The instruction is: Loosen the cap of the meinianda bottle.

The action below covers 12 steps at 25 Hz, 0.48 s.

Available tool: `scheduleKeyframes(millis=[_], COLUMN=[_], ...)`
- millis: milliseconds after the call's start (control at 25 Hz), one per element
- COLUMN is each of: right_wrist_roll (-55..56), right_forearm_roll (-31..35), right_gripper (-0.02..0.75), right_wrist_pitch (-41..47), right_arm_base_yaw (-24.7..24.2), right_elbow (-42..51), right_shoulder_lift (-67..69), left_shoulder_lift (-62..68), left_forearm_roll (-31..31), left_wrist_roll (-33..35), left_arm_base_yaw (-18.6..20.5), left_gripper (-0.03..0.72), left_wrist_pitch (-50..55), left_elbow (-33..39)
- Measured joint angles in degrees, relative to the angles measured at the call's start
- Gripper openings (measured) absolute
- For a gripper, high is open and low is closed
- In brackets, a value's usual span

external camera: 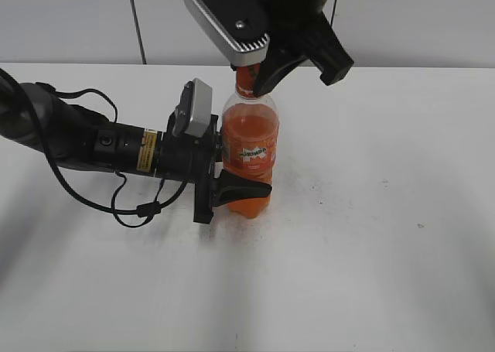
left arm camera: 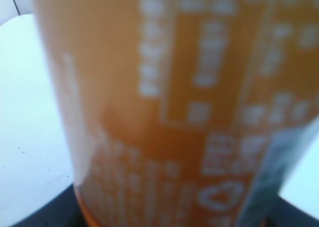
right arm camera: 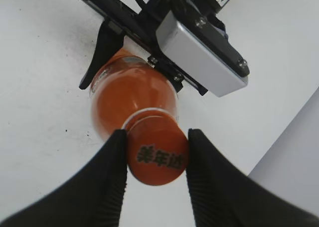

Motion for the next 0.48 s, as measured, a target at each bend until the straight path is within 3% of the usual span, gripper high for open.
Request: scheduleKeyframes(millis=[480], right_wrist_roll=[-21.5], right_forearm_roll=[0.9], right_gripper=[0.274], right_wrist_pitch=[0.1], right_arm_base_yaw=[0.0], right_elbow=[0.0], right_shoulder_lift=[-0.1], left_shoulder_lift=[0.0], left_forearm_roll=[0.2], left_wrist_roll=[0.2], left_arm_base_yaw=[0.0], left_gripper=[0.384], left_wrist_pitch=[-0.1], left_elbow=[0.0])
